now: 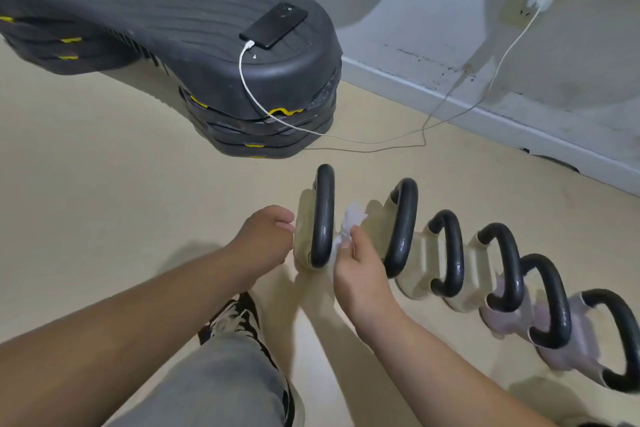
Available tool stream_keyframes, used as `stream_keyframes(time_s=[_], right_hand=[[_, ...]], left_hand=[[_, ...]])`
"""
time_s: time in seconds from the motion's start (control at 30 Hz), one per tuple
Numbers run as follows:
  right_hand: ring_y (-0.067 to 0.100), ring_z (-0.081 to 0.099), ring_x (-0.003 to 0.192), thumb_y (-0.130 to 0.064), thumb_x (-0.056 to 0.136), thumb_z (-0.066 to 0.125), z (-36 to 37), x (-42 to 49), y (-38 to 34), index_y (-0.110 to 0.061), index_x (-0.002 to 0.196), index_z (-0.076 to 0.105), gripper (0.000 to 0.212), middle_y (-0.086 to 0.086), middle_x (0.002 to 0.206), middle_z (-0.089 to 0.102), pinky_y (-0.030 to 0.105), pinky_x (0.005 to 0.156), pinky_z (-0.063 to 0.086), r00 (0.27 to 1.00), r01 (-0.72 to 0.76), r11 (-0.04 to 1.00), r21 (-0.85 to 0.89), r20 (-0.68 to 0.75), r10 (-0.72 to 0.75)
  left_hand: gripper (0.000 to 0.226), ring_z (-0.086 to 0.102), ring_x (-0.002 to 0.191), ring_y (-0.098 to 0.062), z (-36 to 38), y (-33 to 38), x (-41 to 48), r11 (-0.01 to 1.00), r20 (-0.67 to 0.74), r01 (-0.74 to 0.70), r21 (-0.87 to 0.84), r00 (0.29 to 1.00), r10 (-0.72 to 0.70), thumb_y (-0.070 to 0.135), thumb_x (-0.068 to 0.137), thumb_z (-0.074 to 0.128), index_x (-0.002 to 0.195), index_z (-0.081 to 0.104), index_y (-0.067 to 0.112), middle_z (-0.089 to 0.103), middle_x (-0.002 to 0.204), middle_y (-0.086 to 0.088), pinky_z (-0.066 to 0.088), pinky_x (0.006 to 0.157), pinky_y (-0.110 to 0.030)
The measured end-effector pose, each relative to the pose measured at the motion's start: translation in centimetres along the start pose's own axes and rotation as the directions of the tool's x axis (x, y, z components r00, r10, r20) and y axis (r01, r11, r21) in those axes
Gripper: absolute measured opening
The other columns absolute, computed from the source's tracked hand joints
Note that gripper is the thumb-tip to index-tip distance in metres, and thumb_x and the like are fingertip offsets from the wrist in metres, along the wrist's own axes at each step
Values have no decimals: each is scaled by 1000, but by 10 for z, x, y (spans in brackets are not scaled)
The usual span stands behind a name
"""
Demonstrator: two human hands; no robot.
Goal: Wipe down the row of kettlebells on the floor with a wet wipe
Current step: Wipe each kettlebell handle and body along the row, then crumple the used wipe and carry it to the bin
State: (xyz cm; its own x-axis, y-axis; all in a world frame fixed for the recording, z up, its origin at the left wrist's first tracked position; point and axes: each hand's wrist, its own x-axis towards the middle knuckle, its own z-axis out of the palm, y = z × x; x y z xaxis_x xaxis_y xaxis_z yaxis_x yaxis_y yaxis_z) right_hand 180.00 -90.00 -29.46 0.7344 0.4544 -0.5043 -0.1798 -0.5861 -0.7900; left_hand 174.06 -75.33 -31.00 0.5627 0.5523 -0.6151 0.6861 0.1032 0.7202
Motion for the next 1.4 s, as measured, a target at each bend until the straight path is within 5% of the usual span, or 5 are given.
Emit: stream_keyframes(time_s=[0.4,0.53,0.83,1.1,1.4], right_hand=[[26,65,76,-14,98,51,-76,-46,-59,-12,116,71,26,11,105,73,25,55,43,978,-205,771,602,161,134],[35,72,111,-21,97,55,-113,-74,-87,-12,125,71,34,14,121,75,41,82,50,971,-179,719,672,239,18],[36,73,110,-22,101,57,-170,-109,-82,-8,125,67,29,16,115,77,54,104,52,947,-135,735,665,304,-100],[29,68,122,-28,99,60,-162,-52,-53,-10,128,70,35,11,130,72,39,96,54,952,-301,603,739,272,141],[29,71,72,-21,93,47,-186,21,-115,-2,112,69,35,16,90,73,31,61,54,918,-397,581,711,321,234]], left_hand=[[28,71,97,-18,-44,158,-106,832,240,-263,489,957,161,26,91,71,116,61,20,67,113,-2,62,87,-41],[37,48,85,-19,-18,192,-159,762,255,-359,539,932,258,32,80,72,99,41,28,50,101,4,49,81,-37],[50,69,101,-16,30,175,-203,872,127,-348,344,937,324,26,74,77,122,65,31,71,112,3,58,88,-33],[12,67,70,-12,73,166,-149,948,177,-288,133,948,263,30,79,75,84,66,25,72,83,0,47,56,-23],[35,72,104,-30,52,199,-83,964,175,-106,-245,973,151,18,85,74,116,70,32,76,107,-2,55,81,-40]])
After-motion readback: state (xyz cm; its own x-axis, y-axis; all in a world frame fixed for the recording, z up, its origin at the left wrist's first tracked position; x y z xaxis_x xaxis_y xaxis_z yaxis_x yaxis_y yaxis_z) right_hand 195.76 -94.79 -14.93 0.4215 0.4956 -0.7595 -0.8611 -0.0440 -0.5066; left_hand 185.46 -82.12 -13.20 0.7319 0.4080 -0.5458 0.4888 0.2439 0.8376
